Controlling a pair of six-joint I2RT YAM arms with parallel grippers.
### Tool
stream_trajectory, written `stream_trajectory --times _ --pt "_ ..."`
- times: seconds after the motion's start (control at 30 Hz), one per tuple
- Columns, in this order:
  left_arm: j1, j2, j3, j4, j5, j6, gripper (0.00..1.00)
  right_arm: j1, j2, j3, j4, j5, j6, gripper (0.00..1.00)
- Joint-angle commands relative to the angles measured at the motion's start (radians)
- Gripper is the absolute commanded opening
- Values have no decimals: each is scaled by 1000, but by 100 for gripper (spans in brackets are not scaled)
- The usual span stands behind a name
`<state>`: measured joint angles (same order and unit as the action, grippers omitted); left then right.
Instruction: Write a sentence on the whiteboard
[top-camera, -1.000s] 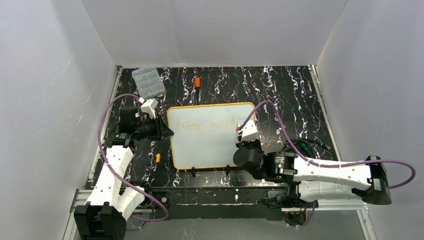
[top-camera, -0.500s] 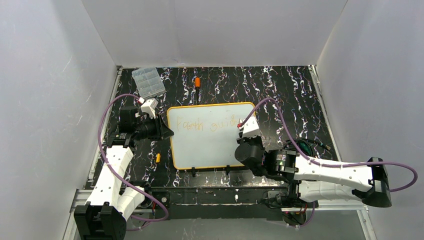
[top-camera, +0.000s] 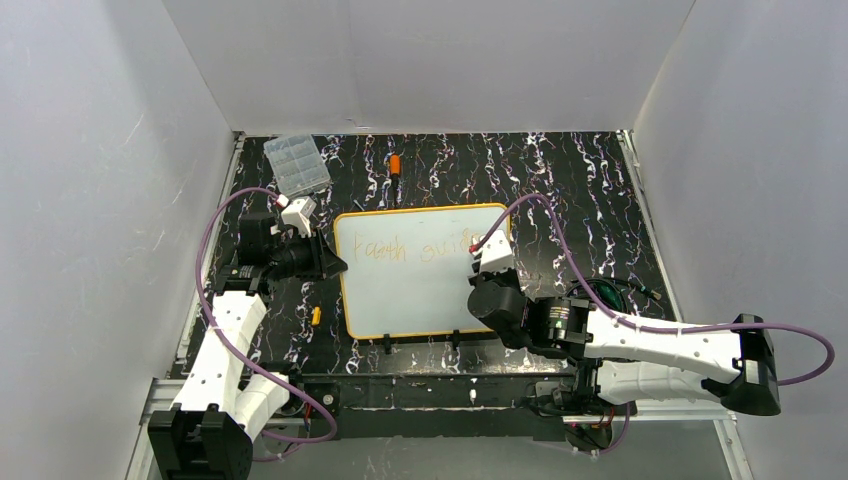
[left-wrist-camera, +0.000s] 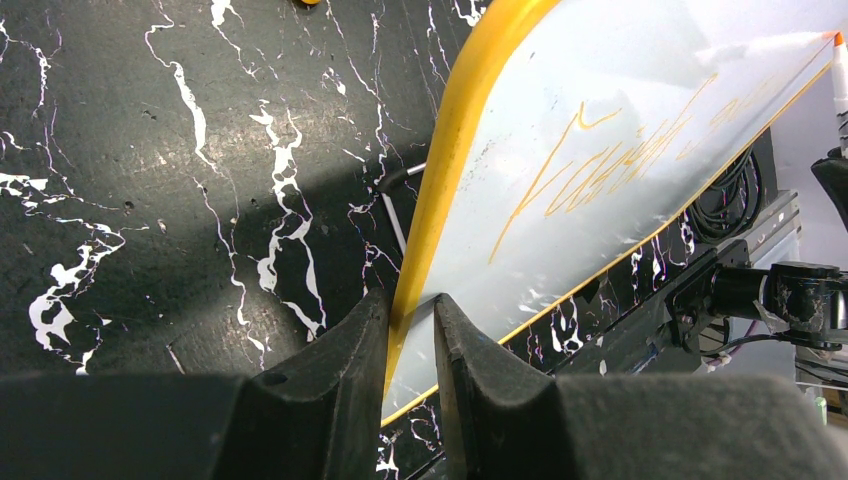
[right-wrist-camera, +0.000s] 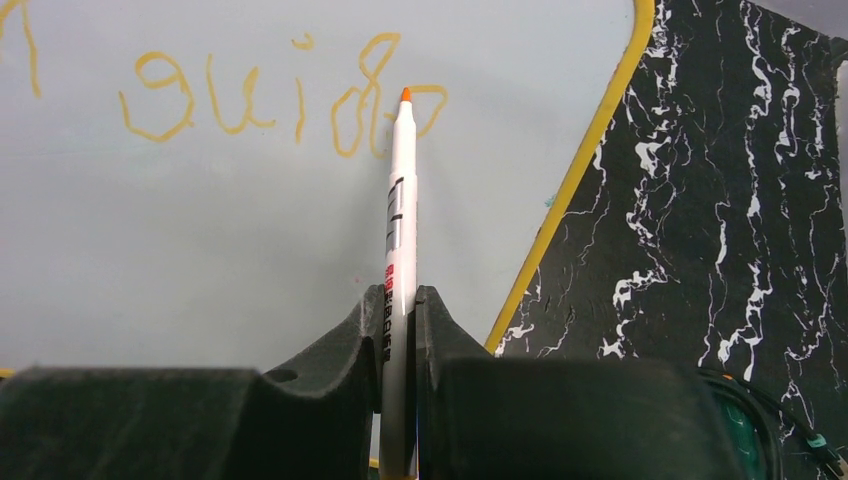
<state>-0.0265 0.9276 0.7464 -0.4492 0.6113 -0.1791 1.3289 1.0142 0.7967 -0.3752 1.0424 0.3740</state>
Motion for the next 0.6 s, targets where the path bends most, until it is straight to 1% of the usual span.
stream_trajectory --times 0.0,0.3,0.57 --pt "-3 -12 14 -8 12 3 22 -5 3 26 -17 -28 34 1" --pt "-4 -13 14 -8 11 4 22 -2 -14 7 -101 -50 135 1" --pt "-3 -15 14 -9 10 2 22 1 -26 -1 -149 -66 175 1"
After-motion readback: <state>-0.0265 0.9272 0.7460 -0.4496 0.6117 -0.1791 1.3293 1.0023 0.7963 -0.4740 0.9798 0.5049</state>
